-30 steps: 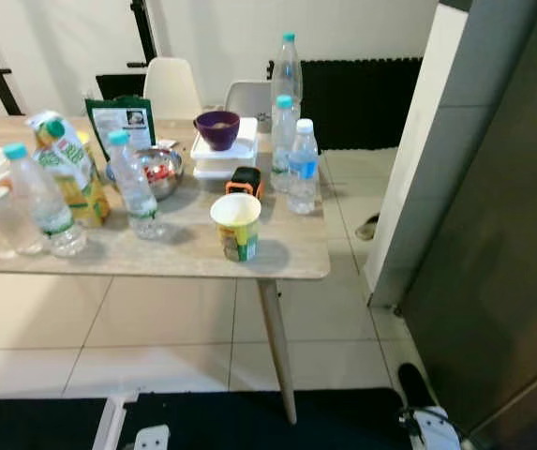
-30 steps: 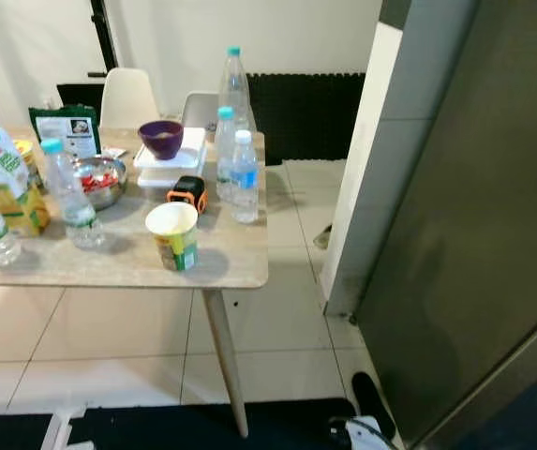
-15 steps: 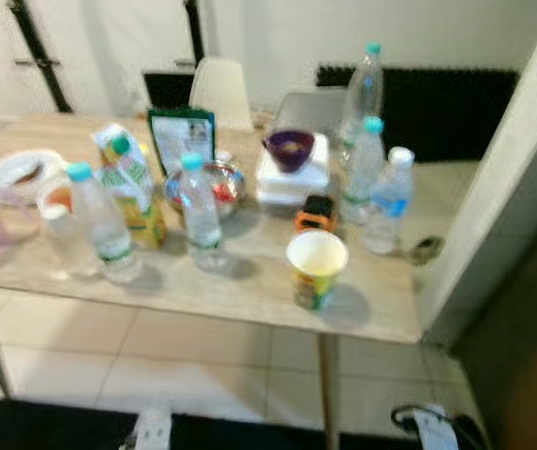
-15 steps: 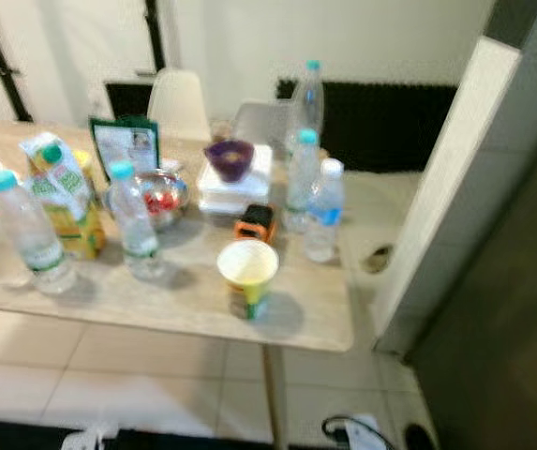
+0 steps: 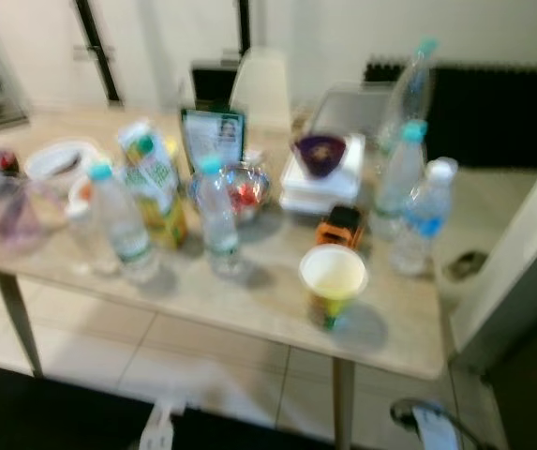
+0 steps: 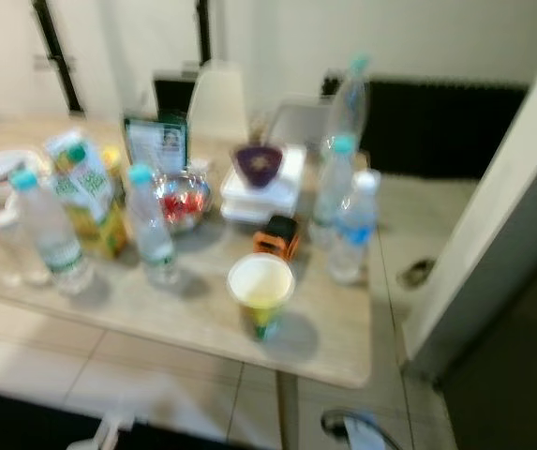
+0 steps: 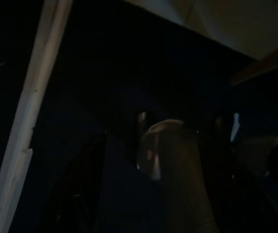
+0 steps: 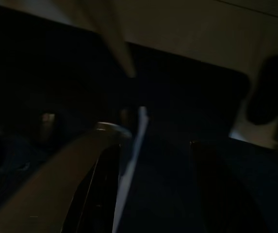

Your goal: Restocking fridge

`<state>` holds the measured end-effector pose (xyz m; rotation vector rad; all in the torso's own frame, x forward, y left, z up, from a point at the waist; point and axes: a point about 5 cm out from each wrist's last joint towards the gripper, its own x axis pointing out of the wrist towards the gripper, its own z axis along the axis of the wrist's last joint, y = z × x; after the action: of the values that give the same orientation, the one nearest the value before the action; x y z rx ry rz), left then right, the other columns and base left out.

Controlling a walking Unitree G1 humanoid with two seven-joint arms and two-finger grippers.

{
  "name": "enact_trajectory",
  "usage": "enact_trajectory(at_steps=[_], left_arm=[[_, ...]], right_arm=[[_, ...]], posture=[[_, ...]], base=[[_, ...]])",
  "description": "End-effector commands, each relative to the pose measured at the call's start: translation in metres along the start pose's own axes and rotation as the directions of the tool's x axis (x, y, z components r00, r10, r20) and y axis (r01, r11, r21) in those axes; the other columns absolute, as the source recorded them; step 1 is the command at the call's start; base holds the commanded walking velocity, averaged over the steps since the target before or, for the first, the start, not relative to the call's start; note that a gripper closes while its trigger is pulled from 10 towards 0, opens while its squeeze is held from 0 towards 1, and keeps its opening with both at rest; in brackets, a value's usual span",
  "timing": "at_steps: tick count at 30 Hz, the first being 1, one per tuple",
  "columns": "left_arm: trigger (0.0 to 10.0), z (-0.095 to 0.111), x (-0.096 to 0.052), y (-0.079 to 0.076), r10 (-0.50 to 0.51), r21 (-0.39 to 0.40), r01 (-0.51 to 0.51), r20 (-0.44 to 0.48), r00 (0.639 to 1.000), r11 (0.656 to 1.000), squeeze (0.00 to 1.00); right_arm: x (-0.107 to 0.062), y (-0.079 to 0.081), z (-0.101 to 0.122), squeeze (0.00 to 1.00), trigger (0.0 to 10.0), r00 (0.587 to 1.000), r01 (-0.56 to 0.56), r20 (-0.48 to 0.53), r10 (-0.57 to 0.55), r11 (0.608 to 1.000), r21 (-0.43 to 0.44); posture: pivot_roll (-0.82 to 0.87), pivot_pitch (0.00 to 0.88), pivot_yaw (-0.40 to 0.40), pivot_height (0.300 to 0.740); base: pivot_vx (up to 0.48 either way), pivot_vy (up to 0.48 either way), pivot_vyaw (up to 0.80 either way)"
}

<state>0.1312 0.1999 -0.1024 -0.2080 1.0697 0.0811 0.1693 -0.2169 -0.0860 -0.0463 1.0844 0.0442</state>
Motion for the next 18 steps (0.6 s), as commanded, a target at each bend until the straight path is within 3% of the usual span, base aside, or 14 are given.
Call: enact_trajectory(at_steps=[1,4,11,18], left_arm=[[10.0,-0.005,-0.001,0.000,0.000,-0.003,0.000,-0.012,1.000,1.000,0.00],[10.0,-0.005,-0.001,0.000,0.000,-0.001,0.000,-0.011,1.000,1.000,0.00],[10.0,-0.005,-0.001,0.001,0.003,0.006,-0.003,-0.012,1.000,1.000,0.00],[10.0,-0.004,-0.001,0.001,0.002,0.010,-0.002,-0.011,1.000,1.000,0.00]], right_arm=[[0.000,0.003,-0.003,0.00,10.0,1.000,-0.003,-0.012,0.003,1.000,0.007],[0.000,0.002,-0.004,0.00,10.0,1.000,0.000,-0.020,0.000,1.000,0.007],[0.000,-0.002,-0.004,0.00,10.0,1.000,0.024,-0.018,-0.024,0.999,0.023],[-0.002,-0.013,0.002,0.00,10.0,0.996,0.088,0.008,-0.089,0.994,0.065]], posture=[[0.02,0.000,0.008,0.740],[0.02,0.000,0.008,0.740],[0.02,0.000,0.009,0.740],[0.02,0.000,0.008,0.740]], base=[[0.000,0.000,0.00],[0.000,0.000,0.00],[0.000,0.000,-0.73],[0.000,0.000,0.00]])
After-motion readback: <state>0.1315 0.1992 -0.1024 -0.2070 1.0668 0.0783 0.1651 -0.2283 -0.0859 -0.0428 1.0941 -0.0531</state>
